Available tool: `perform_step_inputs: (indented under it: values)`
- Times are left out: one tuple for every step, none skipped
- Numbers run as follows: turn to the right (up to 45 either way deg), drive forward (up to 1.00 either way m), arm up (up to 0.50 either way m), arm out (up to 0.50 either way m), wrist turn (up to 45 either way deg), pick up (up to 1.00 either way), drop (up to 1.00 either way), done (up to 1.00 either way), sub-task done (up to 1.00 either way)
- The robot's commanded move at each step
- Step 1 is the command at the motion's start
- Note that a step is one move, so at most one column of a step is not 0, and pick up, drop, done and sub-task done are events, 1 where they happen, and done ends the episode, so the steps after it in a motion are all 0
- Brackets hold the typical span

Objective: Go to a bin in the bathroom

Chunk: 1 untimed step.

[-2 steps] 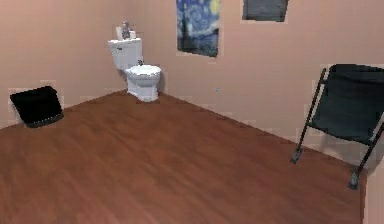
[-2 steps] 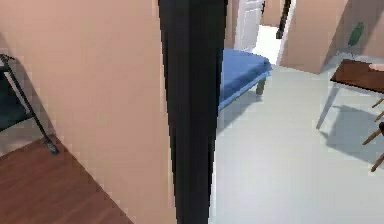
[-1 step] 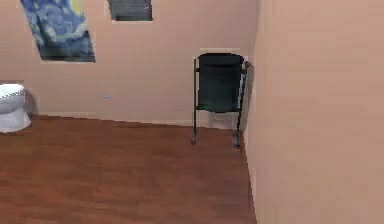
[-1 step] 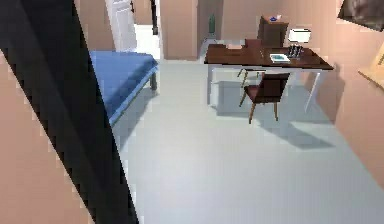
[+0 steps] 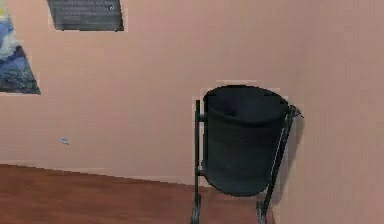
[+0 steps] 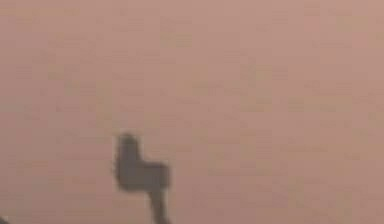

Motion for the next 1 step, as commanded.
perform_step_inputs:
  values:
    - [15.0,0.0,0.0,0.0,0.0,0.0,0.0,0.0,0.0]
